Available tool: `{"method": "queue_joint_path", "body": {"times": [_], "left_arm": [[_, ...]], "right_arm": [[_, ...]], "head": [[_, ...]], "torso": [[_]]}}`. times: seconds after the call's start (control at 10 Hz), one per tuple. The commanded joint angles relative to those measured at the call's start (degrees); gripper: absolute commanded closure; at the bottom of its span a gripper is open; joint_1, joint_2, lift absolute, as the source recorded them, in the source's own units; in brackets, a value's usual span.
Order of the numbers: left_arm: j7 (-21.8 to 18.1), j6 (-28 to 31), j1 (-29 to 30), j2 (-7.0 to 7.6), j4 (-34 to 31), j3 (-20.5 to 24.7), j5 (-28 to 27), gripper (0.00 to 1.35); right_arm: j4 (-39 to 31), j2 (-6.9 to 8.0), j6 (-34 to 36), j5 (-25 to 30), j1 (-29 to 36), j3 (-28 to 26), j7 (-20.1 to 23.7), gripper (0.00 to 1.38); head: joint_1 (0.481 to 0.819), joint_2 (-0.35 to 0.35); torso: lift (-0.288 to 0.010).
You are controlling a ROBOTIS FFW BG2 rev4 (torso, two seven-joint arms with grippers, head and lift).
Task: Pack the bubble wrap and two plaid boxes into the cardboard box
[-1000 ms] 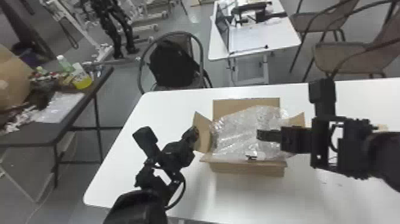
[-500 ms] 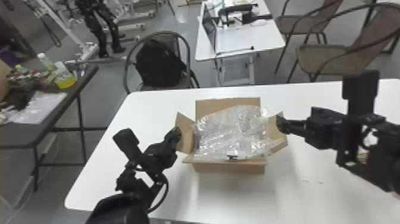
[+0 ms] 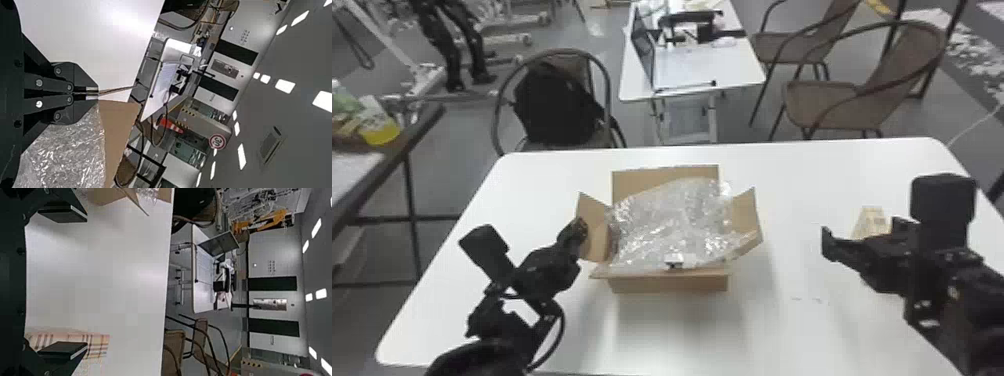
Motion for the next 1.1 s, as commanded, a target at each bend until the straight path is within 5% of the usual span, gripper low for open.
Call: {"method": "queue_joint_path", "body": {"times": [0.0, 1.0], "left_arm": [[0.0, -0.14, 0.25, -0.15, 0.06, 0.39, 0.16, 1.21], [-0.09, 0.21, 0.43, -0.15, 0.15, 0.47, 0.6, 1.21]], "right_arm": [[-0.44, 0.04, -0.15, 0.55, 1.44, -1.09, -3.14, 0.15], [17.58, 0.12, -1.47, -0.85, -6.73, -4.25, -5.42, 0.17]], "head": [[0.695, 0.141], [0.695, 0.068]], "torso": [[-0.087], [-0.087]]}}
